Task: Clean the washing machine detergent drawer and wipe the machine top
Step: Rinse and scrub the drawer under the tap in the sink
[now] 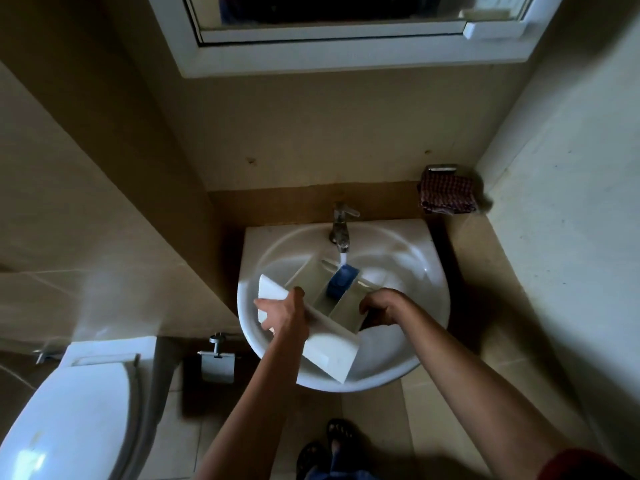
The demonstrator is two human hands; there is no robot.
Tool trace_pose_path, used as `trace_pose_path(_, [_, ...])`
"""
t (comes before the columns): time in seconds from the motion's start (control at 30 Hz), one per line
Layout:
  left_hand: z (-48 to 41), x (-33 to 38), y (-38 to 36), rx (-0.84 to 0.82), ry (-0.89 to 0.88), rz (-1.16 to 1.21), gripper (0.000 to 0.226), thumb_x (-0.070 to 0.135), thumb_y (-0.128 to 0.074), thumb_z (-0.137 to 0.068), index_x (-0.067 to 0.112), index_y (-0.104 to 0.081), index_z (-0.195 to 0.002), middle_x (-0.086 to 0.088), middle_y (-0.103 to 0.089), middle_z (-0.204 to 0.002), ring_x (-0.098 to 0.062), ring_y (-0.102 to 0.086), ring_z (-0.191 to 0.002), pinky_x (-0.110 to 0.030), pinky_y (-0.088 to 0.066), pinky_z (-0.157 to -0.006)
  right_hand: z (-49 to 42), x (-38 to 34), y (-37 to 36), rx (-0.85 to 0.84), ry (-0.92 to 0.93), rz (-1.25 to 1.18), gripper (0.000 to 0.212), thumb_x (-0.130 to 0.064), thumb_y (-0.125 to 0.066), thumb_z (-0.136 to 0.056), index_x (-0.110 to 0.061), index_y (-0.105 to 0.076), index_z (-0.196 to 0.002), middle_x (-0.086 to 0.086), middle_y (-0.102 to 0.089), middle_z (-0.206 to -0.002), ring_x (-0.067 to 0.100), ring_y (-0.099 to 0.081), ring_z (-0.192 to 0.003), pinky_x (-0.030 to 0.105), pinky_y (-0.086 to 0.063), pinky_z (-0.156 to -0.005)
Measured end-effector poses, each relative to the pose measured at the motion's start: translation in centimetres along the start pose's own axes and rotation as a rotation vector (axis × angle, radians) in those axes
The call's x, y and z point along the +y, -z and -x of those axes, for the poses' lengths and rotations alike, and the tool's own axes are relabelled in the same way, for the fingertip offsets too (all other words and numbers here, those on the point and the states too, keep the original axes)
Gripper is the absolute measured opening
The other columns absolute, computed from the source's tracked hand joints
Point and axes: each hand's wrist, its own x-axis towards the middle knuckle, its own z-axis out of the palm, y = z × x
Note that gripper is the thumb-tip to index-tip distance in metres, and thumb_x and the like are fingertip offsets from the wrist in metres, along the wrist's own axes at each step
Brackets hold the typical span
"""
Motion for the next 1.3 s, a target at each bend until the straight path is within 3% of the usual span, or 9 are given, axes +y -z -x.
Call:
trace_pose_path(0.2, [-2.5, 0.4, 1.5, -0.068, -0.194, -0.078, 0.065, 0.021, -0.060, -0.082, 0.003, -0.037, -0.139, -0.027, -0.055, -0.124, -0.042, -0.057, -0.109, -0.043, -0.052, -0.084, 0.3, 0.8, 0.0, -0.031, -0.001, -0.102, 0.049, -0.008, -0.068, -0.086, 0.002, -0.050, -0.130, 0.022, -0.058, -0.125, 0.033, -0.062, -0.107, 0.038, -0.054, -0.088])
trace_pose_path(0.33, [-3.0, 0.6, 2.0, -0.116, -0.255, -0.128, 0.052, 0.027, -0.059, -0.080, 0.002, -0.048, -0.124, -0.022, -0.058, -0.095, -0.035, -0.059, -0.084, -0.035, -0.043, -0.066, 0.2, -0.3, 0.3, 0.534, 0.136, 0.186, 0.074, -0.023, -0.077, -0.076, -0.002, -0.039, -0.136, 0.017, -0.045, -0.137, 0.032, -0.050, -0.121, 0.038, -0.051, -0.090])
trace_pose_path(0.43, [-3.4, 0.8, 1.7, -0.140, -0.279, -0.141, 0.040, 0.029, -0.061, -0.078, 0.005, -0.052, -0.108, -0.019, -0.056, -0.086, -0.032, -0.057, -0.078, -0.038, -0.048, -0.065, -0.1, -1.3, 1.2, 0.742, 0.466, 0.240, 0.050, -0.014, -0.065, -0.083, -0.002, -0.047, -0.128, 0.019, -0.048, -0.133, 0.033, -0.048, -0.121, 0.035, -0.046, -0.094])
trace_pose_path(0.57, [-4.4, 0.9, 0.6, -0.189, -0.264, -0.108, 0.038, 0.029, -0.065, -0.074, 0.007, -0.054, -0.103, -0.023, -0.061, -0.096, -0.036, -0.061, -0.089, -0.043, -0.051, -0.073, -0.1, -3.4, 0.6, 0.324, 0.553, -0.140, 0.018, -0.006, -0.057, -0.092, -0.005, -0.065, -0.108, 0.017, -0.065, -0.116, 0.021, -0.063, -0.096, 0.026, -0.052, -0.083])
trace_pose_path(0.73, [-5.7, 1.7, -1.2, -0.226, -0.219, -0.129, 0.038, 0.025, -0.069, -0.076, 0.007, -0.057, -0.107, -0.027, -0.060, -0.115, -0.043, -0.061, -0.105, -0.052, -0.052, -0.088, -0.5, -5.4, -0.6, -0.081, 0.342, -0.566, 0.026, -0.001, -0.037, -0.100, 0.006, -0.054, -0.118, 0.024, -0.058, -0.125, 0.031, -0.060, -0.111, 0.033, -0.051, -0.088])
trace_pose_path(0.97, [-7.3, 3.3, -3.0, -0.289, -0.293, -0.229, 0.065, 0.029, -0.069, -0.080, 0.021, -0.045, -0.140, -0.016, -0.058, -0.124, -0.036, -0.061, -0.105, -0.046, -0.054, -0.091, -2.2, -6.2, -1.0, -0.154, 0.224, -0.941, 0.033, -0.004, -0.036, -0.101, 0.005, -0.053, -0.128, 0.023, -0.055, -0.132, 0.029, -0.058, -0.116, 0.032, -0.056, -0.081])
trace_pose_path(1.1, [-8.4, 3.5, -3.7, -0.333, -0.349, -0.257, 0.074, 0.027, -0.067, -0.083, 0.024, -0.032, -0.149, -0.017, -0.061, -0.120, -0.026, -0.063, -0.075, -0.030, -0.052, -0.055, -3.3, -6.7, -1.0, -0.121, 0.214, -0.977, 0.033, 0.000, -0.038, -0.100, 0.002, -0.053, -0.128, 0.023, -0.054, -0.132, 0.028, -0.063, -0.102, 0.028, -0.058, -0.061])
trace_pose_path(1.2, [-9.4, 3.2, -4.6, -0.329, -0.346, -0.296, 0.074, 0.031, -0.067, -0.083, 0.024, -0.032, -0.148, -0.017, -0.055, -0.132, -0.036, -0.062, -0.104, -0.042, -0.055, -0.082, -4.0, -6.8, -1.6, -0.124, 0.189, -0.946, 0.033, 0.002, -0.039, -0.098, 0.002, -0.052, -0.128, 0.021, -0.054, -0.132, 0.029, -0.055, -0.122, 0.030, -0.058, -0.070])
trace_pose_path(1.3, [-9.9, 2.9, -5.3, -0.390, -0.317, -0.298, 0.073, 0.038, -0.067, -0.085, 0.024, -0.032, -0.148, -0.014, -0.044, -0.146, -0.035, -0.049, -0.126, -0.045, -0.044, -0.103, -4.3, -6.9, -2.6, -0.135, 0.191, -0.882, 0.027, 0.000, -0.042, -0.097, -0.002, -0.057, -0.120, 0.019, -0.061, -0.112, 0.027, -0.062, -0.098, 0.033, -0.050, -0.085])
